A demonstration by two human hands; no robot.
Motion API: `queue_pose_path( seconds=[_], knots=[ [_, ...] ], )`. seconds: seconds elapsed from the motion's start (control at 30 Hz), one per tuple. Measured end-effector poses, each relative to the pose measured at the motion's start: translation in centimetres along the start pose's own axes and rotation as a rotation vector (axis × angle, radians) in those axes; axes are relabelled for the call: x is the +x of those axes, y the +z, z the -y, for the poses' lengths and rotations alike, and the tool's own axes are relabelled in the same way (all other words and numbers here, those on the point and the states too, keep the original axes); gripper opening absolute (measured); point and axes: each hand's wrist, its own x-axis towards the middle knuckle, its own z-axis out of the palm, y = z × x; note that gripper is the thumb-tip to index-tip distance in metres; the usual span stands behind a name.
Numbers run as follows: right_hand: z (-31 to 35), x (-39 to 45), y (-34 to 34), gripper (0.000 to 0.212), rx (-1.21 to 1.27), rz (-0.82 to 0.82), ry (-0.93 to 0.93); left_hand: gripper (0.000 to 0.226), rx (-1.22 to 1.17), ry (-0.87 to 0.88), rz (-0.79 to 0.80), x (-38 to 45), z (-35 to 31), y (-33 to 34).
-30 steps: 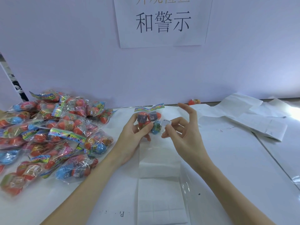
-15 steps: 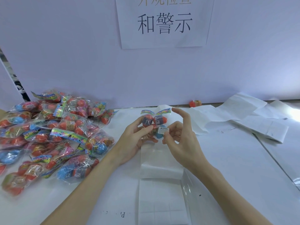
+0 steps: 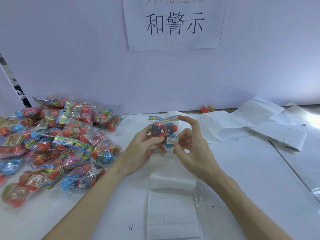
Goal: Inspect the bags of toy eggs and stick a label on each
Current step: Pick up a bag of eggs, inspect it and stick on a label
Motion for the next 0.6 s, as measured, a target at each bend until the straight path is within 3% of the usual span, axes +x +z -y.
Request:
queue_pose_path(
  seconds=[0.3,0.43,0.53,0.6],
  knots=[
    [0.22,-0.1,0.13,0.061,-0.115,0.019,-0.003,0.044,0.152,0.06,-0.087,-0.26,0.3,0.46],
    [0.08,-0.02,-0.3,0.042,-0.248,-0.056,0.056,0.045,0.155,0.06,-0.107,-0.15,0.26,0.53],
    [0.41,0.08,-0.32,0.026,-0.195,-0.114,0.123,0.045,0.107,0.059,-0.121,-0.14,0.19,0.49],
    [0.7,0.16,-0.02,0.036,-0.128,-0.114,0.214,0.046,0.079,0.076,-0.111,-0.19,0.15,0.48]
  ],
)
